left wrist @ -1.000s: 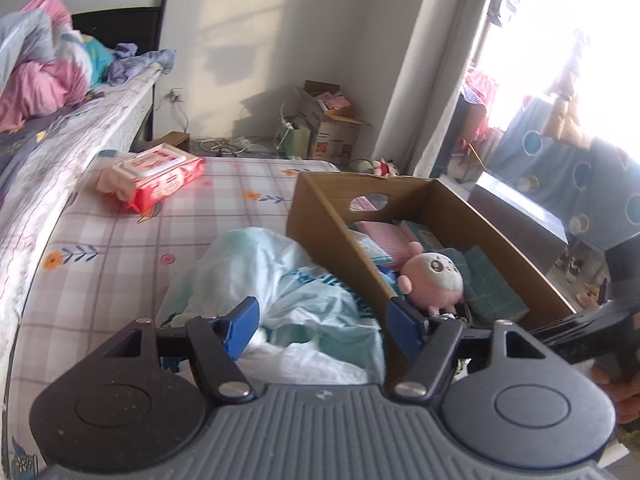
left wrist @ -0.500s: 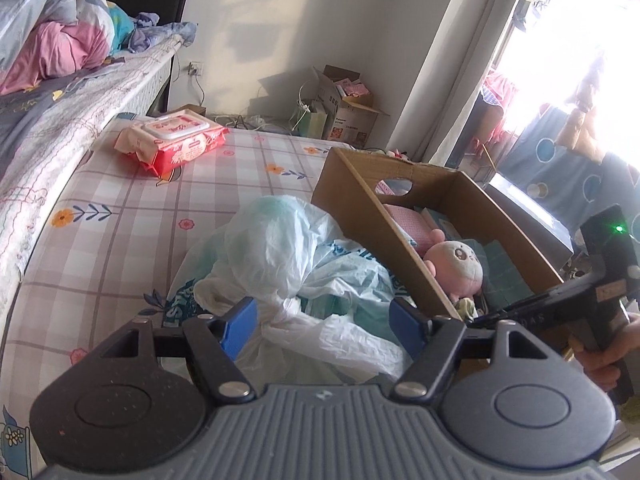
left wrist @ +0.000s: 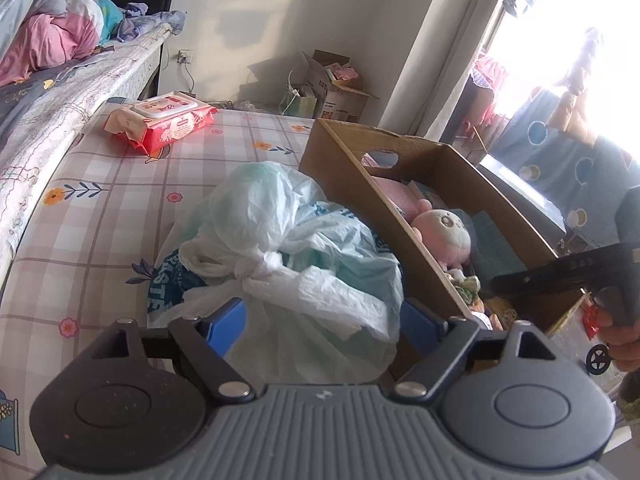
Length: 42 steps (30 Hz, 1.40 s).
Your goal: Organize soft objects
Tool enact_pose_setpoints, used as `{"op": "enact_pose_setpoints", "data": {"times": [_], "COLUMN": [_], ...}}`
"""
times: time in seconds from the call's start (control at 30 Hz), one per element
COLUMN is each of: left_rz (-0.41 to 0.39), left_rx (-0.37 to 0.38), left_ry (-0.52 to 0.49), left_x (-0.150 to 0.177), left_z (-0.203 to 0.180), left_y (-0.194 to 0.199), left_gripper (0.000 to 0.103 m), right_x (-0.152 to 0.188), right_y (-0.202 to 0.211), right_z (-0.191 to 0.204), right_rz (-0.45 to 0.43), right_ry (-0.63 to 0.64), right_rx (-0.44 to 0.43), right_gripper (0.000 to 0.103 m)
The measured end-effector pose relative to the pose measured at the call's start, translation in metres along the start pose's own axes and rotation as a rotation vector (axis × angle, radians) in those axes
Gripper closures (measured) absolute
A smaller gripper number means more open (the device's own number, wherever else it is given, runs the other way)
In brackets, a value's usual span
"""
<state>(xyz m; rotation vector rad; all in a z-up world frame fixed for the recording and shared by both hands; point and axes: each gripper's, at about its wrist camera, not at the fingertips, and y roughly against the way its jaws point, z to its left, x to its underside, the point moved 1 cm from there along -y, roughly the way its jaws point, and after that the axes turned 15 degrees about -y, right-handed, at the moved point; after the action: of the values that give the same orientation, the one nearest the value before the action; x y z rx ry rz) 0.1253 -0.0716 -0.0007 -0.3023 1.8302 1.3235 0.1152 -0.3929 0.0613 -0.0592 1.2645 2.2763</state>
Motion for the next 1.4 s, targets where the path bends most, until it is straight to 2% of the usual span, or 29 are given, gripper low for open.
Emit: {"op": "enact_pose_setpoints", "data": {"times": [0.13,0.2,0.27,0.37,0.47,0.63,0.73,0.8,0.93,1.07,1.2,1.4], "left_rz": [-0.014,-0.035,-0.053,-0.062,-0.02,-0.006,0.017,0.041,0.067,0.052,0.06,0.078], "left_rx": [0.002,-0.021,-0.058,-0.12,-0.208,-0.337,-0.389,-0.366,-0.299,-0.357,-0.356,-0.34], "left_ry": [-0.008,-0.017,-0.028,-0.036,-0.025,-0.028,-0.011,-0.01,-0.06,-0.073,-0.073,-0.024], "left_x": [0.007,0.009,0.012,0.015,0.016,0.023,0.029,0.031,0.029,0.034,0.036,0.038], "left_z": [-0.011,-0.018,-0.026,-0.035,-0.044,-0.057,-0.06,-0.059,-0.062,-0.075,-0.084,-0.085], "left_y": [0.008,0.014,0.019,0.026,0.028,0.036,0.04,0.04,0.038,0.043,0.046,0.046], "left_gripper": [0.012,0.006,0.0,0.0,0.0,0.0,0.0,0.0,0.0,0.0,0.0,0.0], "right_x": [0.026,0.041,0.059,0.083,0.1,0.123,0.135,0.143,0.155,0.162,0.17,0.166], "right_y": [0.04,0.06,0.076,0.087,0.088,0.086,0.081,0.08,0.082,0.075,0.067,0.058], "right_z": [-0.004,-0.002,0.002,0.011,0.02,0.033,0.042,0.048,0.052,0.065,0.078,0.076], "right_rz": [-0.163,-0.259,-0.348,-0.421,-0.449,-0.43,-0.445,-0.468,-0.495,-0.462,-0.427,-0.408], "right_ry": [-0.033,-0.031,-0.029,-0.004,0.028,0.075,0.109,0.132,0.128,0.166,0.229,0.227], "right_rx": [-0.021,-0.014,-0.022,-0.012,0.025,0.083,0.183,0.242,0.227,0.219,0.217,0.259], "right_gripper": [0.056,0.044,0.023,0.01,0.001,0.001,0.001,0.001,0.001,0.001,0.001,0.001]}}
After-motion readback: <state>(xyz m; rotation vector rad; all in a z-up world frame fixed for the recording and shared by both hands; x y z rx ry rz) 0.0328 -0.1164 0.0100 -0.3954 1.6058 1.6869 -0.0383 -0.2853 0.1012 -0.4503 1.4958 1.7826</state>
